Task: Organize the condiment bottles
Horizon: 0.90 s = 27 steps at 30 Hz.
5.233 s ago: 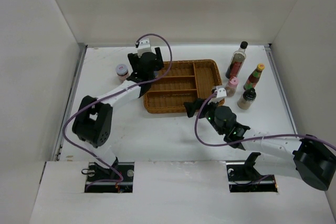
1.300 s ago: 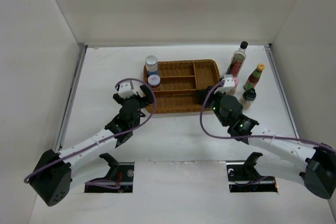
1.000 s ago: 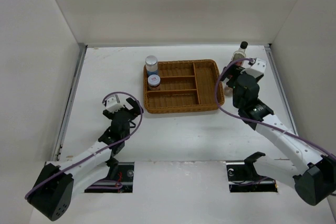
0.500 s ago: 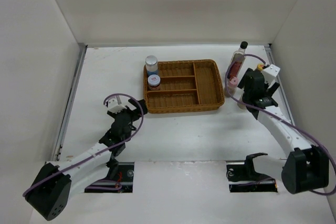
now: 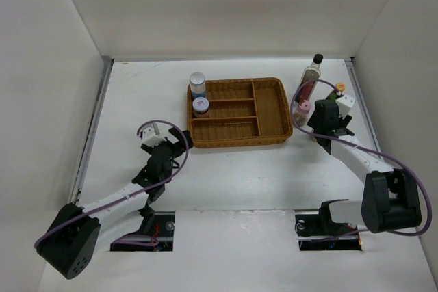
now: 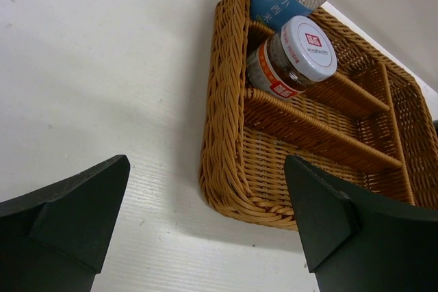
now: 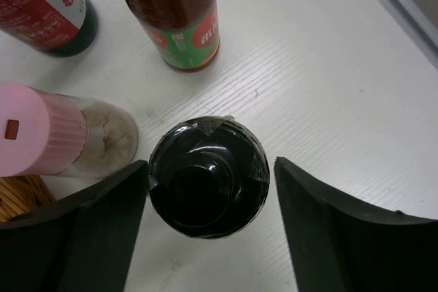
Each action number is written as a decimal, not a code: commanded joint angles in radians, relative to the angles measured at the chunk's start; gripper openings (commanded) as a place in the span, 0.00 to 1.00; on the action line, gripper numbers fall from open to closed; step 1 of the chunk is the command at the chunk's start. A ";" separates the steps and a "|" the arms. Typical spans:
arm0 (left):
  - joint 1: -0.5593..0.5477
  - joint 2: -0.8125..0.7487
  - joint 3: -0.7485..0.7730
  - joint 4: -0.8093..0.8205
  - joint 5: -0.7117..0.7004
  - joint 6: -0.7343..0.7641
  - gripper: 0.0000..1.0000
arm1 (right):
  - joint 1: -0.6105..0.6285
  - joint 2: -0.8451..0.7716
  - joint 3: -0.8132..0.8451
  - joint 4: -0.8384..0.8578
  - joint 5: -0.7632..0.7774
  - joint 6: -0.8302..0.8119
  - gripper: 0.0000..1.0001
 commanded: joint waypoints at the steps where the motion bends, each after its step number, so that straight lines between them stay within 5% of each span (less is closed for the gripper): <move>1: 0.014 -0.004 -0.013 0.062 0.016 -0.014 1.00 | -0.005 -0.024 -0.014 0.075 -0.002 0.019 0.71; 5: 0.028 -0.037 -0.022 0.061 0.022 -0.014 1.00 | 0.044 -0.159 -0.032 0.050 0.058 0.016 0.60; 11: 0.058 -0.099 -0.043 0.056 0.013 -0.027 1.00 | 0.343 -0.360 0.067 -0.043 0.091 0.019 0.55; 18: 0.123 -0.096 -0.056 0.022 0.029 -0.090 1.00 | 0.751 0.001 0.320 0.222 -0.015 -0.026 0.56; 27: 0.181 -0.087 -0.059 0.002 0.088 -0.130 1.00 | 0.899 0.393 0.601 0.296 -0.091 -0.081 0.56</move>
